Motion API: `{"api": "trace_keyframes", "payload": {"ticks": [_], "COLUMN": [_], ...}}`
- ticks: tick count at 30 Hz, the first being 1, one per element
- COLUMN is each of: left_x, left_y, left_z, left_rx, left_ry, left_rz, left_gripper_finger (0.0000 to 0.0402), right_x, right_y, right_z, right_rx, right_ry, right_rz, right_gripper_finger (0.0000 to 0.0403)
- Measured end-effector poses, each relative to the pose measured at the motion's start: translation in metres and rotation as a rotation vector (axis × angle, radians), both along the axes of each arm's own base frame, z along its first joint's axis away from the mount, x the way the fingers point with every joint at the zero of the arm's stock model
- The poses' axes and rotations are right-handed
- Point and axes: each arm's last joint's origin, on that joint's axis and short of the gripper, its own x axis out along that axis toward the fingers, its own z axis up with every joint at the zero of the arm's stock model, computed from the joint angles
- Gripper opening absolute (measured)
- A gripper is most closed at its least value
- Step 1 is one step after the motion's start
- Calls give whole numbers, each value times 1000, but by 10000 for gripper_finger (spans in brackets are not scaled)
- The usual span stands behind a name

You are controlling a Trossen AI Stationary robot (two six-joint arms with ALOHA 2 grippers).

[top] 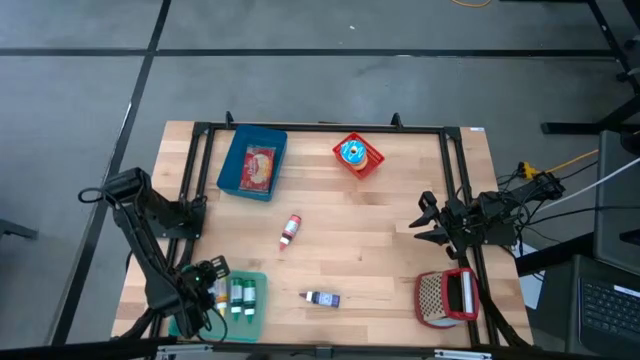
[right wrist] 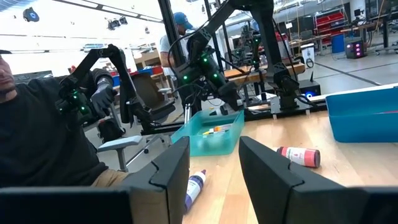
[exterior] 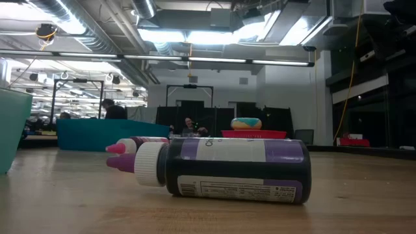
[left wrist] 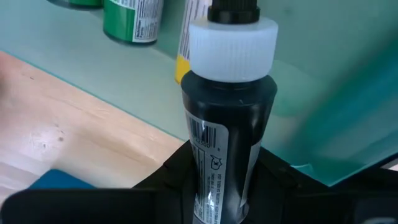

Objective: Pick & Place Food Item
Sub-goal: Put the black food coloring bottle into the green bin

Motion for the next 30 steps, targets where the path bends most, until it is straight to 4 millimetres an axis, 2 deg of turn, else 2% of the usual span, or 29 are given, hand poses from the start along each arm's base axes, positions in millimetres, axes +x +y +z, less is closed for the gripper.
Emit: {"api": "trace_keyframes", "payload": {"ticks": [10, 21, 27, 30], "left_x": [1, 9, 13, 14], "left_y": [-4, -20, -17, -16], "left_z": [2, 6, 4, 4], "left_rx": [-38, -254, -273, -265], "left_ry": [8, 93, 134, 126], "left_rz": [-18, -66, -10, -2], "left_gripper_finger": [101, 101, 105, 120], "right_x": [0, 0, 0, 0], "right_y": [0, 0, 0, 0], "right_z": [0, 0, 0, 0], "right_rx": [0, -3, -3, -3], "right_ry": [0, -1, -1, -1], "right_rz": [0, 0, 0, 0], "right_gripper_finger": [142, 142, 142, 142]}}
